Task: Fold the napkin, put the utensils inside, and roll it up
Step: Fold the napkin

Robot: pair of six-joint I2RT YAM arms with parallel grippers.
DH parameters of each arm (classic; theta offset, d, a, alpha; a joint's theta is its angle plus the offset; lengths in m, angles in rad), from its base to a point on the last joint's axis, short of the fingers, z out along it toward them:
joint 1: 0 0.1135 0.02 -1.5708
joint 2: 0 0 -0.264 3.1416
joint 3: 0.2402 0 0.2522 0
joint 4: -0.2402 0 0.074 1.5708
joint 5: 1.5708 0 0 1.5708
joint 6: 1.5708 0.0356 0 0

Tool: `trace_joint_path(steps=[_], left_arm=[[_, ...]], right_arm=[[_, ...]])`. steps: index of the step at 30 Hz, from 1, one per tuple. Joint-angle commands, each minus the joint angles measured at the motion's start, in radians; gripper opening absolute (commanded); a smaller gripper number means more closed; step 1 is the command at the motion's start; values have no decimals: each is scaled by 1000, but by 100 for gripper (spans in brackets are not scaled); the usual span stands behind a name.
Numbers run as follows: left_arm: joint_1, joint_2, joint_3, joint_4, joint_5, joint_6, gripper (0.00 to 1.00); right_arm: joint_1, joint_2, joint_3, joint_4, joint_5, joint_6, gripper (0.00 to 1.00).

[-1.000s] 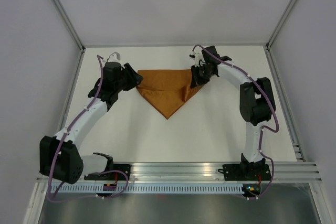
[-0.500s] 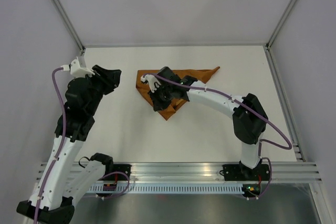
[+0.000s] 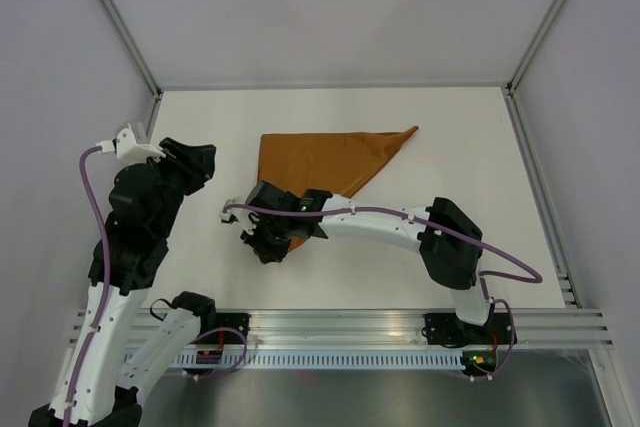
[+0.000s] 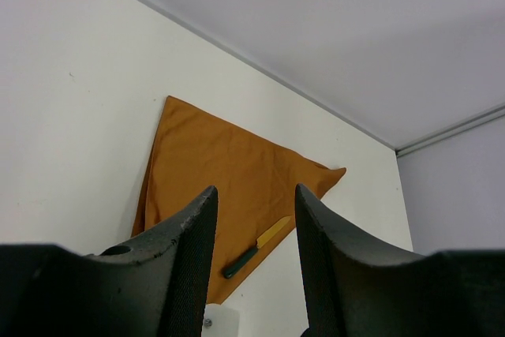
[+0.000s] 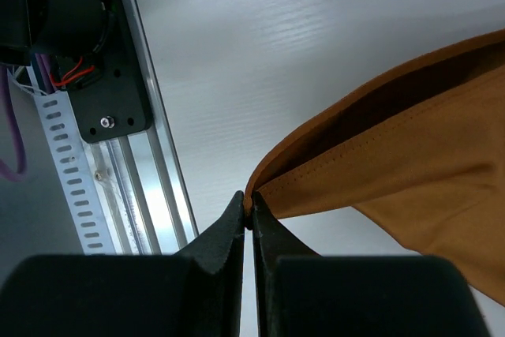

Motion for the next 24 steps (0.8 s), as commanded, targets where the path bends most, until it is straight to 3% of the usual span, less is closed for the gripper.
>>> trace_joint_path(steps=[1,11,24], left_arm=[[-2,-12,45,-34,-25,15,50],[-4,33,42,-16,-8,18,50],[-2,95,28,46,35,21,50]], right_arm=[[24,40,74,14,26,19,9],[-42,-13,14,51,58,6,7],[-413,-90,-61,39,52,-90,6]])
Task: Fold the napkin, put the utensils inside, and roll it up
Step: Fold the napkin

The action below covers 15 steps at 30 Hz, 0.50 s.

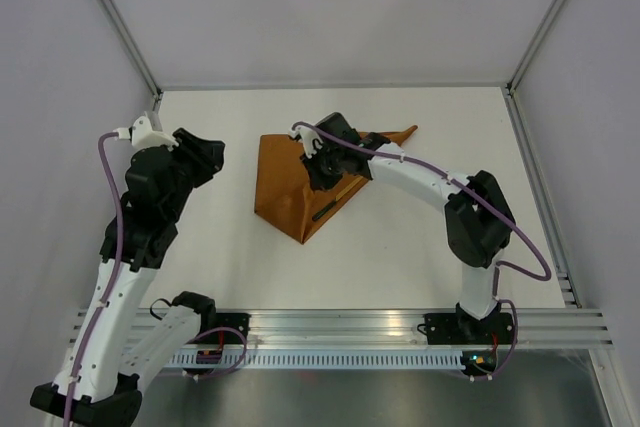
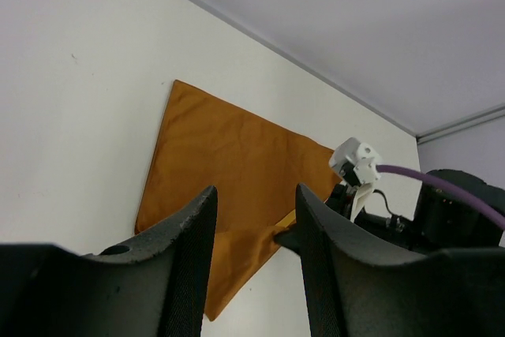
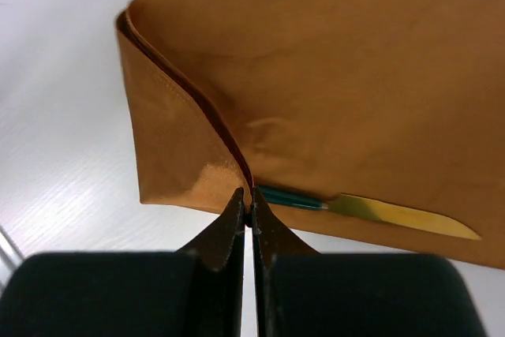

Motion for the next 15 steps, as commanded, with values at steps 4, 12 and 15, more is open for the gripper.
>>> trace_joint_path(steps=[4,12,15], left_arm=[[-2,27,10,63,45,19,50],[-2,54,9,75,65,22,50],[-4,59,4,83,71,22,50]], right_arm=[[-97,-36,-34,9,22,-68,6],[-188,-18,-97,49,45,-91,5],[-220,-3,-105,55,49,-102,6]])
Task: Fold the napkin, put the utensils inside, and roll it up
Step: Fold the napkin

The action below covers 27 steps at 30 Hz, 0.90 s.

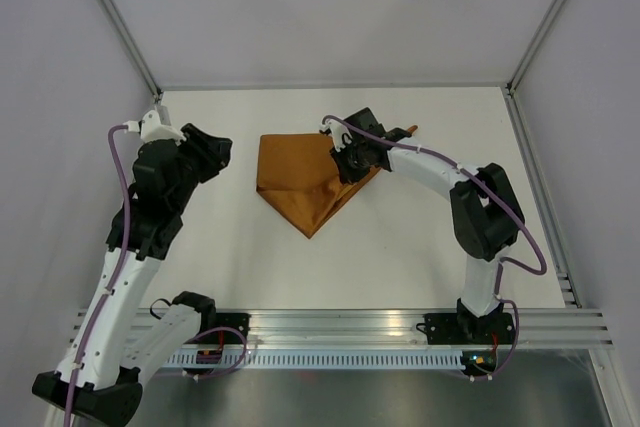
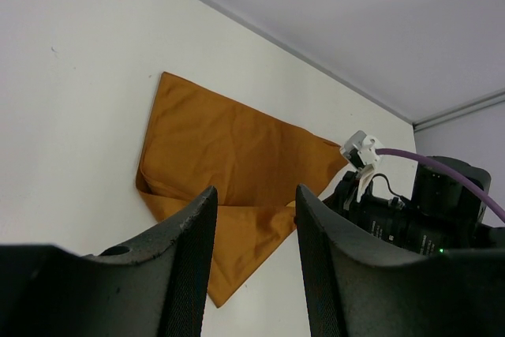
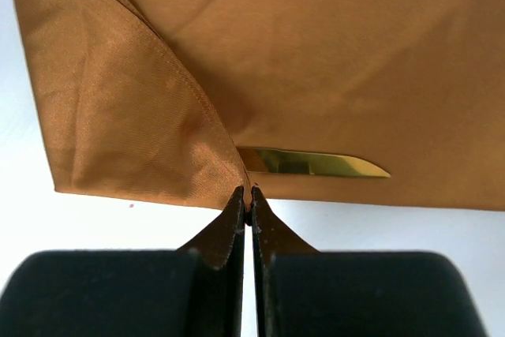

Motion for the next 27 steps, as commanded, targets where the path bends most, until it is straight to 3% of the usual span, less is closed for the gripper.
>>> trace_joint_path(steps=[1,24,27], left_arm=[[-2,6,3,46,28,21,50],[-2,43,-17,78,49,24,50],[-4,47,-18,81,51,24,50]], right_arm=[[-35,12,-7,38,27,-24,6],[-118,89,-56,95,58,-43,5],[-123,88,-58,93,53,-44,16]])
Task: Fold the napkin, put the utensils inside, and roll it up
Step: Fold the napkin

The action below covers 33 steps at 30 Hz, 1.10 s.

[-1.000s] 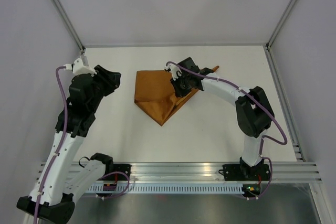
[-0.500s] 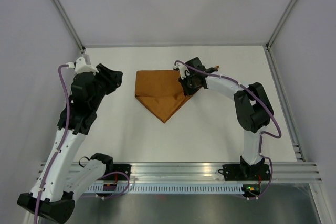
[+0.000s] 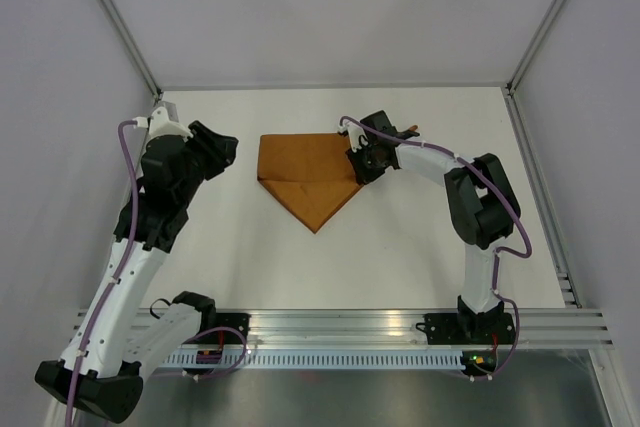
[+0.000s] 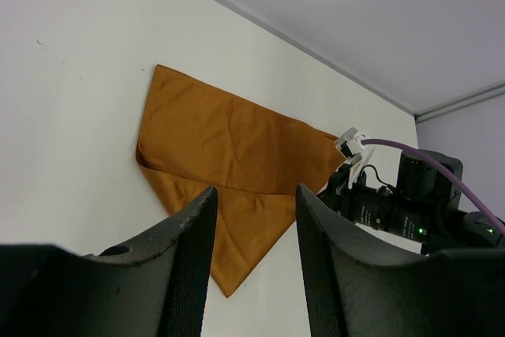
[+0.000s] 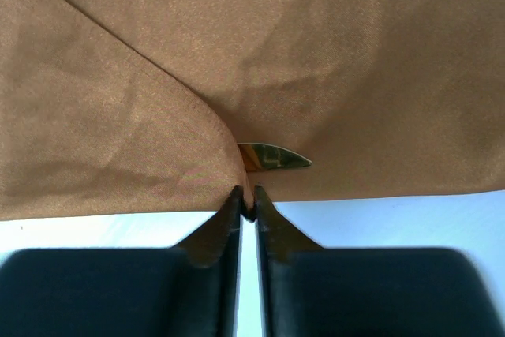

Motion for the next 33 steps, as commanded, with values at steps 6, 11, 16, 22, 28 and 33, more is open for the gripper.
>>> trace_joint_path(steps=[6,11,16,22,28,33], left_arm=[[-2,7,-9,48,27,23,50],[-4,7,-17,56,29,23,50],[-2,11,-17,61,35,23,50],[-2,24,-24,74,43,19,50],[-2,27,-33,82,46,16,50],[-2,27,-35,84,43,19,50]], right_arm=[[-14,-37,11,6,-26,1,45],[-49,-61,89,-35,-54,44,60],[-239,10,192,-69,-147,194,66],[-454,136,253,3,-306,395,68],[-549,228,227,155,-358,639,71],[-573,301,233,227,-390,773,73]])
